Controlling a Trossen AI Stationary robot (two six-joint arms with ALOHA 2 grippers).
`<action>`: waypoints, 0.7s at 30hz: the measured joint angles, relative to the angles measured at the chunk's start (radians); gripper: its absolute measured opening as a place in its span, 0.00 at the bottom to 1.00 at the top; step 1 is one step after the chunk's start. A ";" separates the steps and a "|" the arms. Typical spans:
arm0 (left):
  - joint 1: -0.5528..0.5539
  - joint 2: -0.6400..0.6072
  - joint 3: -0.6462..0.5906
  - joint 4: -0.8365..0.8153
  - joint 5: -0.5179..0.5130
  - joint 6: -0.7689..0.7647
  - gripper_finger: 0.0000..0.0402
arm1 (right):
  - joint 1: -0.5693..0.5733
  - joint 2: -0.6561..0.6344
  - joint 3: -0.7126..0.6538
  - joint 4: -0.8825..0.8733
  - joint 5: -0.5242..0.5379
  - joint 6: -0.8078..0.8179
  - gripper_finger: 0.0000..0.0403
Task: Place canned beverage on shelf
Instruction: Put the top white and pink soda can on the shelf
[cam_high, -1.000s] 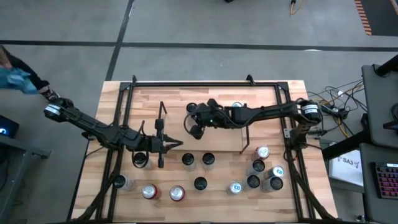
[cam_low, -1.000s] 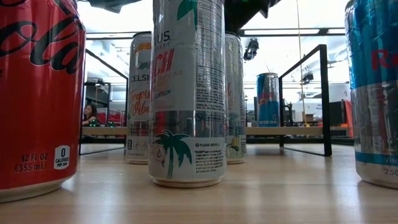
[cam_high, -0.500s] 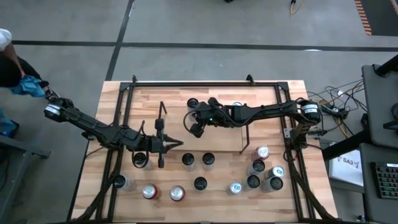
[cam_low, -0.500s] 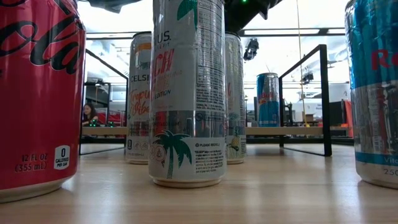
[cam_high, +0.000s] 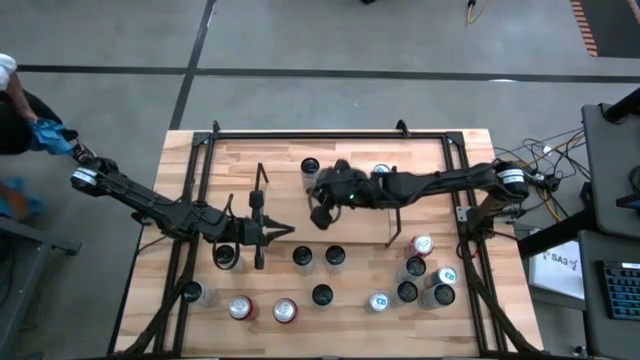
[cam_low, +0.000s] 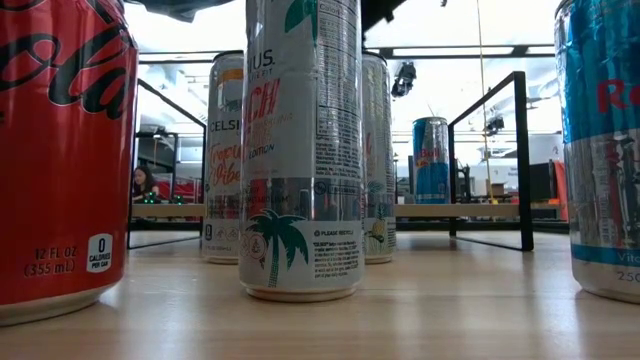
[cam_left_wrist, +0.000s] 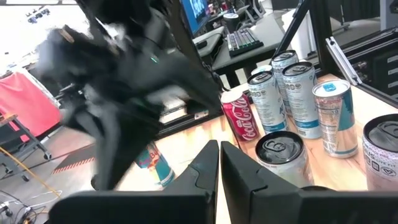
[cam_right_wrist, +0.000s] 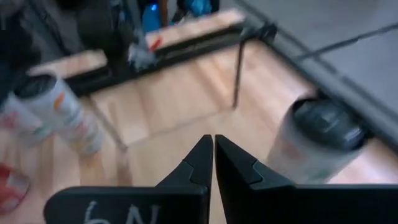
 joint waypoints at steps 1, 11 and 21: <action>0.001 0.000 0.000 0.001 0.000 0.000 0.00 | -0.010 -0.009 0.010 0.000 0.013 -0.018 0.02; 0.002 0.000 0.000 0.035 -0.046 0.008 0.00 | -0.155 0.034 0.053 0.012 0.042 -0.087 0.02; 0.002 0.000 0.000 0.033 -0.051 0.015 0.00 | -0.148 0.104 0.051 0.006 0.039 -0.061 0.02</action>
